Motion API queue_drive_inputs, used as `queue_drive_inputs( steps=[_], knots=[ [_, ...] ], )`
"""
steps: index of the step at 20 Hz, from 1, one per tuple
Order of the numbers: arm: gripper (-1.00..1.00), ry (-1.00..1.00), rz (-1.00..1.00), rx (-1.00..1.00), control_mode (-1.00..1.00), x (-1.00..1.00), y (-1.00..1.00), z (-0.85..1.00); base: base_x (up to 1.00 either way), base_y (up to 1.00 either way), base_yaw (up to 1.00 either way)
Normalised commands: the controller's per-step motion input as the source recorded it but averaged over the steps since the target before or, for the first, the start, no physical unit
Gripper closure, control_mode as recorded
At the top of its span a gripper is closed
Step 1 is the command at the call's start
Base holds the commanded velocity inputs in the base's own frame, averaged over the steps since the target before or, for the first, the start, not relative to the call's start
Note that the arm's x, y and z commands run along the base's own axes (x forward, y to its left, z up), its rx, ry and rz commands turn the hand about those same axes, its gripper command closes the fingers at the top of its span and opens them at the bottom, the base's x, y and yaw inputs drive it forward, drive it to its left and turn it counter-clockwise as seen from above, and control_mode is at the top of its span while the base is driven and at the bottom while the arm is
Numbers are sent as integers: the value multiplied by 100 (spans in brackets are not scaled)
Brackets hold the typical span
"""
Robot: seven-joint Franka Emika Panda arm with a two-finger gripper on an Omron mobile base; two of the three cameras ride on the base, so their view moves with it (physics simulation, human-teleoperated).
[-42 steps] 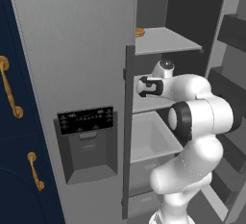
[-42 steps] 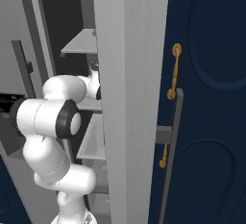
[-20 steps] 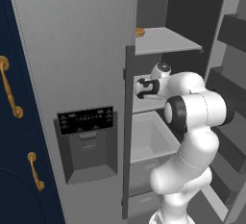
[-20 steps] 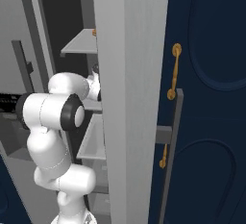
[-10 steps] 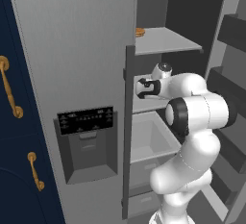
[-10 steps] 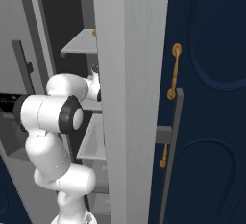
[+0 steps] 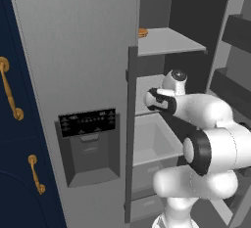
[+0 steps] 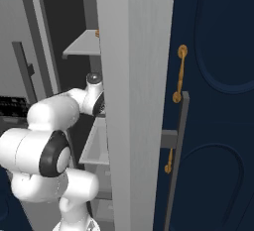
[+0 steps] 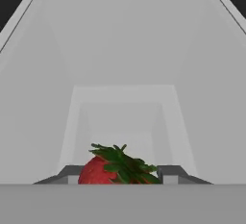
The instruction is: Take the strawberry from the fridge and place it on top of the pancake, located on the dining counter.
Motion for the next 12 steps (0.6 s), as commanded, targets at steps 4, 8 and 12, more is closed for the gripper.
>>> queue_drive_inputs(
  steps=[4,8,12],
  knots=[
    [100,-1,0,0,-100,-89,8,66,0,0,0],
    [100,0,0,0,-100,-98,2,71,0,0,0],
    [100,0,0,0,-100,-100,4,68,0,0,0]
  ],
)
